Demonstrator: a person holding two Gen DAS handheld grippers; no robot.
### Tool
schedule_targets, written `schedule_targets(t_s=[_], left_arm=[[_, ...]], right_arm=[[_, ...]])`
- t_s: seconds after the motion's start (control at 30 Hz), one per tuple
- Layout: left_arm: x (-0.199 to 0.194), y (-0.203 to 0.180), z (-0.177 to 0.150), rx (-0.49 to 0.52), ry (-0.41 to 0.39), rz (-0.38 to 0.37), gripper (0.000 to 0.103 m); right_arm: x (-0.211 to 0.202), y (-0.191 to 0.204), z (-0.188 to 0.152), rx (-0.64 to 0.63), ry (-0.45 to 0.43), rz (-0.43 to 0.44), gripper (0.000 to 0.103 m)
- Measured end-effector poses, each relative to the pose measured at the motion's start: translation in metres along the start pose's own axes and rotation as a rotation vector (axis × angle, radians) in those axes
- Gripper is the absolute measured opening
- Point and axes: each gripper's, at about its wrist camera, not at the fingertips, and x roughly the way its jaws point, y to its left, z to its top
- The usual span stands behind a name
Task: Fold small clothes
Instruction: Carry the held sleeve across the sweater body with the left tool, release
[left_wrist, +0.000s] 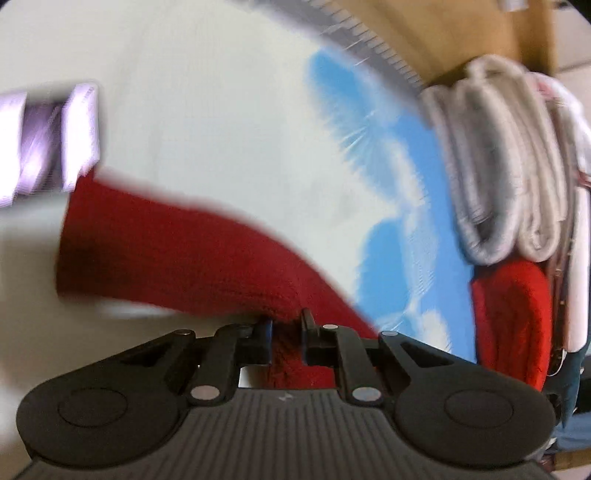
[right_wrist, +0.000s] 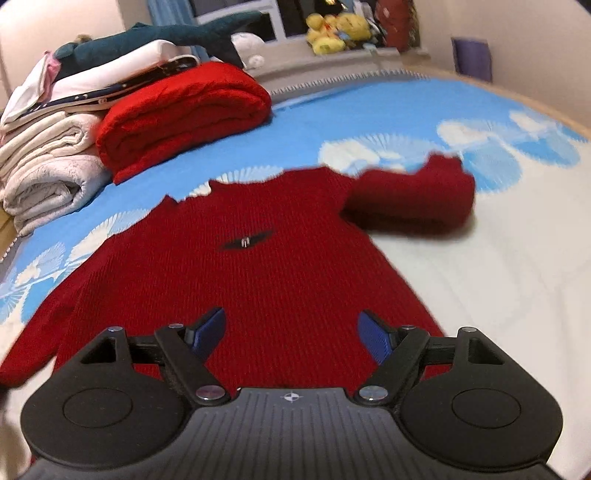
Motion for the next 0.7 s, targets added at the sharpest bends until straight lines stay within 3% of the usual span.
schedule_targets(t_s=[0.17,0.3,0.43,0.53,0.7], left_arm=[[-0.025,-0.077,0.027,0.131,-0.109,-0.086,0.014],[-0.030,-0.137,0.004,0.315,-0.173,-0.045,0.014],[-0.025,-0.196,-0.062,0.502,-0.214,-0.065,0.014],[-0.032,-0.237,-0.134,0.652,-0.210,-0.125,0.014],[-0.032,-0.295,-0.287,0.903,-0.050,-0.306,0.015]], right_arm=[[0.005,-0.003,0.005,-0.013,0.016,0.020,0.078],[0.002,-0.014,0.008,0.067,0.050,0.075,0.078],[-0.012,-0.023,0.011,0.086,0.018,0.081,0.078],[-0.023,-0.032,0.014,0.103,-0.009,0.092,0.078],[-0.028,-0.044,0.015,0.101,-0.025,0.086,0.078]])
